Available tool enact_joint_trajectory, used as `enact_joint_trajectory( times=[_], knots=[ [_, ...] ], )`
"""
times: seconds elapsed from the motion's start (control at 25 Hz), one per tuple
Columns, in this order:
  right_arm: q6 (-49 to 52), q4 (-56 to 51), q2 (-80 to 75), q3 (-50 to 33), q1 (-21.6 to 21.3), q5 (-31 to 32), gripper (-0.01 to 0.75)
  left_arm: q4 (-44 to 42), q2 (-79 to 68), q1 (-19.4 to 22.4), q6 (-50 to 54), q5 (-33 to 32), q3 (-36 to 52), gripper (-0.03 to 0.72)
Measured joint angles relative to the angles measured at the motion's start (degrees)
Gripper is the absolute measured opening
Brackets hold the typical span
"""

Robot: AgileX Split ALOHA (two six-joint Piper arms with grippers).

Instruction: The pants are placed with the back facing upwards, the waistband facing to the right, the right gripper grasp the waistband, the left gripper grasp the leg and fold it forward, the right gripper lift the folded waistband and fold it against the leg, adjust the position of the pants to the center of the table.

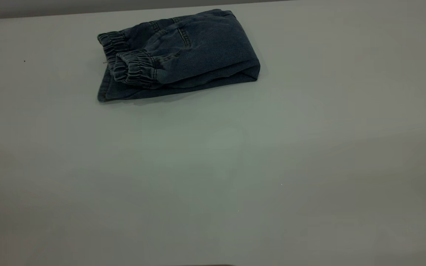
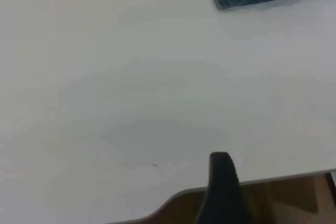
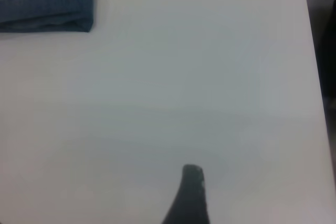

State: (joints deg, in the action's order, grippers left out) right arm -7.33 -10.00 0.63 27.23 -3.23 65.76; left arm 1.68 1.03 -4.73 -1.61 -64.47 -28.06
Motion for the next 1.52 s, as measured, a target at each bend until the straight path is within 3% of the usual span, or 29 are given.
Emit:
enact_joint_trajectory(
  times=[1.52],
  knots=[
    [6.87, 6.38, 0.0, -0.02, -0.07, -0.44, 0.57, 0.0, 0.0, 0.0, 0.0, -0.16, 0.0, 0.472]
  ],
)
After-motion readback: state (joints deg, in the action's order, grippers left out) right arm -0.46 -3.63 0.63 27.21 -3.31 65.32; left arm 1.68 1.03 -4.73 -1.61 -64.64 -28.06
